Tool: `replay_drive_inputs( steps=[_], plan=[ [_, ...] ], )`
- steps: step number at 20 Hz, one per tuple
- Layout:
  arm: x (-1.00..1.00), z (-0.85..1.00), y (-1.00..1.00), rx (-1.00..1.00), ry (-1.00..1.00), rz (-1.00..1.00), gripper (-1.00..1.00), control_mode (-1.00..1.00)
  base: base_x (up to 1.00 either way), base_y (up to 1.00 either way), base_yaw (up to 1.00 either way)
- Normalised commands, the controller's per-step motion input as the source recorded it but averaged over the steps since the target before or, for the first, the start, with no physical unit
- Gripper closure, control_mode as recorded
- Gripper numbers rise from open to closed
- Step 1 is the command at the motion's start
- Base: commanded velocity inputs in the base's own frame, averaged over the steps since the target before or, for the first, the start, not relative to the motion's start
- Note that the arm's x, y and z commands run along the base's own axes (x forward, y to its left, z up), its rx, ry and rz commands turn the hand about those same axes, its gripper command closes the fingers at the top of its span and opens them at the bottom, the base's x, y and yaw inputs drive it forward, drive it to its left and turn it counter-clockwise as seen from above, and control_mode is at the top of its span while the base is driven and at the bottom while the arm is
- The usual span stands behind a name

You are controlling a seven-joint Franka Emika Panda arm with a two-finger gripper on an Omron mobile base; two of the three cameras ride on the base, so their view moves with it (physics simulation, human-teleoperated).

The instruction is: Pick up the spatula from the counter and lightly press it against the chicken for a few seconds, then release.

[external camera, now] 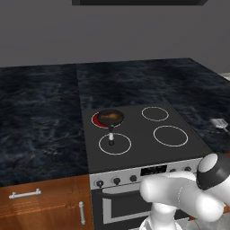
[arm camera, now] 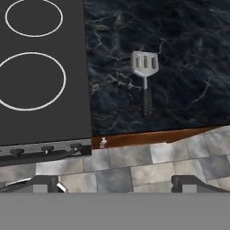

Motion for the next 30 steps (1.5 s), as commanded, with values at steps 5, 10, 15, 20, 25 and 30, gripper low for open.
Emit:
replay_drive_inputs(
  steps=[5, 10, 15, 20, 25, 30],
  plan=[
    [0.00, -0.30, -0.16, 0.00, 0.00, 0.03, -1.00, -1.00, 0.00, 0.00, 0.00],
    [0.01, -0.29, -0.12, 0.00, 0.00, 0.03, -1.00, -1.00, 0.00, 0.00, 0.00],
    [0.12, -0.22, -0.05, 0.00, 0.00, 0.04, -1.00, -1.00, 0.00, 0.00, 0.00],
    [0.19, -0.19, -0.04, 0.00, 0.03, 0.05, -1.00, -1.00, 0.00, 0.00, 0.00],
    [0.14, -0.25, -0.08, 0.00, 0.04, 0.05, -1.00, -1.00, 0.00, 0.00, 0.00],
    [0.10, -0.24, -0.10, 0.00, 0.05, 0.05, -1.00, -1.00, 0.00, 0.00, 0.00]
  ],
)
